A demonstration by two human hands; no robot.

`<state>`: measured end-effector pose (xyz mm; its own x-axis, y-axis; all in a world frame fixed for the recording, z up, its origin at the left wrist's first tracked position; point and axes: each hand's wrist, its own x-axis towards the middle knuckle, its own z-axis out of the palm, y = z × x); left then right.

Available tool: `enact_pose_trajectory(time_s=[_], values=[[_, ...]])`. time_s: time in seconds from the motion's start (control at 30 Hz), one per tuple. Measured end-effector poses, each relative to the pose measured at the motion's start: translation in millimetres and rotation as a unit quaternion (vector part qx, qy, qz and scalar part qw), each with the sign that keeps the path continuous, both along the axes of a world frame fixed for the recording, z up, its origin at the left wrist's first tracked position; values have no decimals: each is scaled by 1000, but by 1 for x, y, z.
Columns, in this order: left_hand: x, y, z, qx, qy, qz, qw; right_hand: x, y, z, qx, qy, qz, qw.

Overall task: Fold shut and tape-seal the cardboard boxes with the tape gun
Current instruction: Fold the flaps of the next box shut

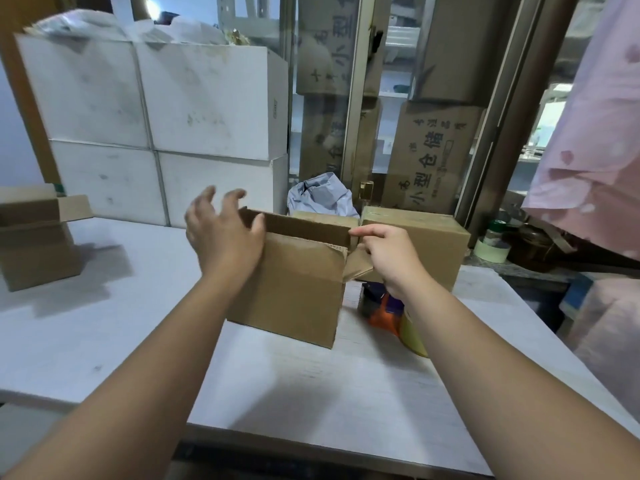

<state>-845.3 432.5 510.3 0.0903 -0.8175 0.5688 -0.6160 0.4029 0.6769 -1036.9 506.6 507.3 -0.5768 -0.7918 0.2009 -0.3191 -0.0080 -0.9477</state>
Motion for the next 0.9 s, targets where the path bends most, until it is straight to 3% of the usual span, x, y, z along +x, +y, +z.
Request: enact_pose_trajectory(time_s=[0.07,0.13,0.3,0.47,0.67,0.73,0.8,0.9], values=[[9,-3,-6,103,140,-72,982,1,-4,2,5,-7,3,1000],[9,1,-11,141,233,-120,955,4,-7,7,-3,-17,-17,1000],[-5,18,-18,107,288,-92,947,17,-9,12,-51,-40,-74,995],[-7,27,-24,101,294,-98,945,13,-6,9,-38,-29,-11,999],[-7,32,-28,73,244,-109,961,4,-19,19,65,22,-8,998],[-8,35,-30,62,225,-111,966,8,-20,25,131,85,10,988],[-8,36,-30,75,209,-123,967,14,-20,28,193,208,21,959],[-2,32,-28,92,161,-133,974,15,-19,26,182,249,55,950]])
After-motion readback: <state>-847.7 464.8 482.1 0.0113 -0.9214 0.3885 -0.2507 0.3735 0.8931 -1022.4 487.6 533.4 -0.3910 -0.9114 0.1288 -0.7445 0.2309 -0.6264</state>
